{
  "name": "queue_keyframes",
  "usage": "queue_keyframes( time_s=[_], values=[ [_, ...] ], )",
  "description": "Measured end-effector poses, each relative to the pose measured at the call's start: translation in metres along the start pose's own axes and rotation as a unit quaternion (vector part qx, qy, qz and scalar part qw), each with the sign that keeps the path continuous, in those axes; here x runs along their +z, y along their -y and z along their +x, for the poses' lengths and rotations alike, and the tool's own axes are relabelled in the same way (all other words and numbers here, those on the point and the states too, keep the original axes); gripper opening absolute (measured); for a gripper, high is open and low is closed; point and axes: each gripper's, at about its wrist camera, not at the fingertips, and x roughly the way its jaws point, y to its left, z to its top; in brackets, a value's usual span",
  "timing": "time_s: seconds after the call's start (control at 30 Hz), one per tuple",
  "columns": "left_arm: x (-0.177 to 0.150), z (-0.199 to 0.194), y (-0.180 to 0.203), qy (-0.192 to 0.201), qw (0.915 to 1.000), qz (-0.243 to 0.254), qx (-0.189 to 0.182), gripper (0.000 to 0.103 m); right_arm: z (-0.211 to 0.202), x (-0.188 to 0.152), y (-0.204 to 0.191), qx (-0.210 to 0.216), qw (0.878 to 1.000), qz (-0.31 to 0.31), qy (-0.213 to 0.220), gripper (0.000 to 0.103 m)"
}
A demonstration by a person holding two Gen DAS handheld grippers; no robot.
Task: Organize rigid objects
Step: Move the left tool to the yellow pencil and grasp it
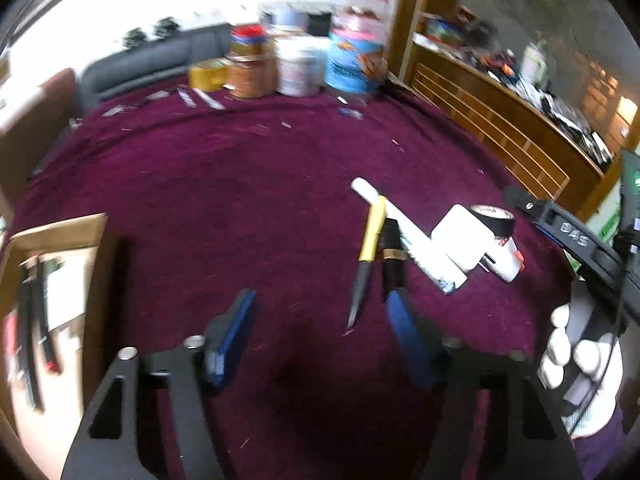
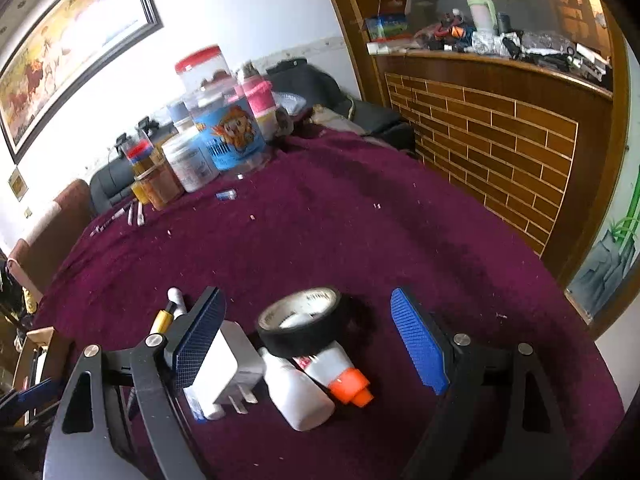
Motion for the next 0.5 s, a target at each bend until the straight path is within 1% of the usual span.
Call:
queue_keyframes(
  time_s=[0.07, 0.17, 0.27, 0.33, 0.4, 0.5],
  values=[
    [0.007, 0.016, 0.004, -0.015, 0.9998, 0.01, -0.005, 0.041, -0.001, 0.001, 0.005, 0.002, 1.0, 0.008, 0.006, 0.085],
    [0.012, 0.031, 0.01, -0.029, 0.9993, 0.018, -0.018, 0.04, -0.001, 0.002, 0.008, 0.007, 1.0, 0.011, 0.004, 0.085],
    [0.017, 0.039, 0.014, -0.03, 0.9991, 0.023, -0.018, 0.04, 0.0, 0.003, 0.008, 0.017, 1.0, 0.012, -0.001, 0.085],
    [0.023, 0.042, 0.016, -0.031, 0.999, 0.025, -0.021, 0.037, 0.0, 0.003, 0.007, 0.025, 1.0, 0.012, -0.003, 0.085],
    [0.026, 0.044, 0.015, -0.033, 0.9989, 0.021, -0.026, 0.032, -0.001, 0.003, 0.007, 0.028, 1.0, 0.012, 0.0, 0.085],
    [0.027, 0.047, 0.009, -0.034, 0.9988, 0.012, -0.032, 0.032, -0.002, 0.004, 0.008, 0.032, 0.999, 0.015, 0.001, 0.085]
  ],
)
